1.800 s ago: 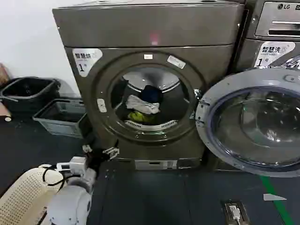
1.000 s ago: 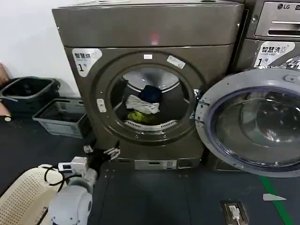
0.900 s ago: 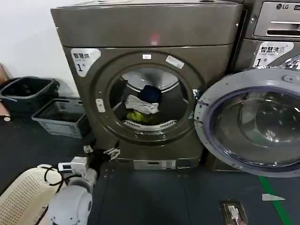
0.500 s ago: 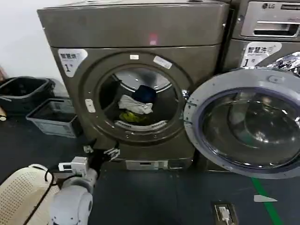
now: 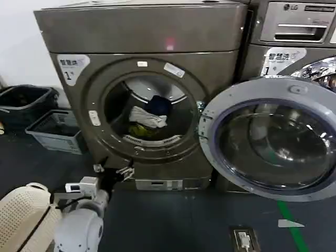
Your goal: Grasp the clothes from the dryer.
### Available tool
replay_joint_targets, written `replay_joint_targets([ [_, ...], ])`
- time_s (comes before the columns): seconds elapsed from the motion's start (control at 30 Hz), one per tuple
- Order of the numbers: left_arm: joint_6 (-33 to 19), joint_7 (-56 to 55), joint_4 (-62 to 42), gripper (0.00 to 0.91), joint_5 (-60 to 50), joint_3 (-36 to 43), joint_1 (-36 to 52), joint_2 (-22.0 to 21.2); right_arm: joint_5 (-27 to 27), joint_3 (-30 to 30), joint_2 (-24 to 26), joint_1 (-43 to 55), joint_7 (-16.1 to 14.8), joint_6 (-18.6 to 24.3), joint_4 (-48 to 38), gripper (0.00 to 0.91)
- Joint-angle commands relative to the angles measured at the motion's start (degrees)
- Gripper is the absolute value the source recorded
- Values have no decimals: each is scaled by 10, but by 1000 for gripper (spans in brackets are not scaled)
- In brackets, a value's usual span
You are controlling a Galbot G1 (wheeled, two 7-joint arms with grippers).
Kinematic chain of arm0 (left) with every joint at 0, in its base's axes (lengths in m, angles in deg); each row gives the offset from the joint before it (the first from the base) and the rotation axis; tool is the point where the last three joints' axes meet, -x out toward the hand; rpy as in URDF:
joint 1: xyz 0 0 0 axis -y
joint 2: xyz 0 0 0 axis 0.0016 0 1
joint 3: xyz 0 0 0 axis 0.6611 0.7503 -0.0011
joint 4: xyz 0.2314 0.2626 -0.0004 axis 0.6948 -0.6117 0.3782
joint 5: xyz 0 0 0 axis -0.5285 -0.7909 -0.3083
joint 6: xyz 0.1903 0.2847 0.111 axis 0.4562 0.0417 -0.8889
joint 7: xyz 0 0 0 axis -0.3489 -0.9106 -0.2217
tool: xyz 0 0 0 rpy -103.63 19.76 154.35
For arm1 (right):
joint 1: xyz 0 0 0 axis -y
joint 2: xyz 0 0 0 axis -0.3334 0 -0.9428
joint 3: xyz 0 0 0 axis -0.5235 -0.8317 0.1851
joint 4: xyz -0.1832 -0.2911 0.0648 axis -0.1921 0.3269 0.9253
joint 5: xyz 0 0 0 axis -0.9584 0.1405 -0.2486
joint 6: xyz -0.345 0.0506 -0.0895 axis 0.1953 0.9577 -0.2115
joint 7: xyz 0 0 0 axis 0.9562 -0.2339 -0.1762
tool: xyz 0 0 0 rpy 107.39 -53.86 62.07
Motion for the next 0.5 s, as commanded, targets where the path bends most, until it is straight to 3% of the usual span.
replay_joint_targets([
  [0.03, 28, 0, -1, 907, -1, 0, 0, 0, 0, 0, -3, -2, 1, 2, 2, 907],
  [0.5, 28, 0, -4, 907, -3, -1, 0, 0, 43, -1, -16, -1, 21, 2, 23, 907],
])
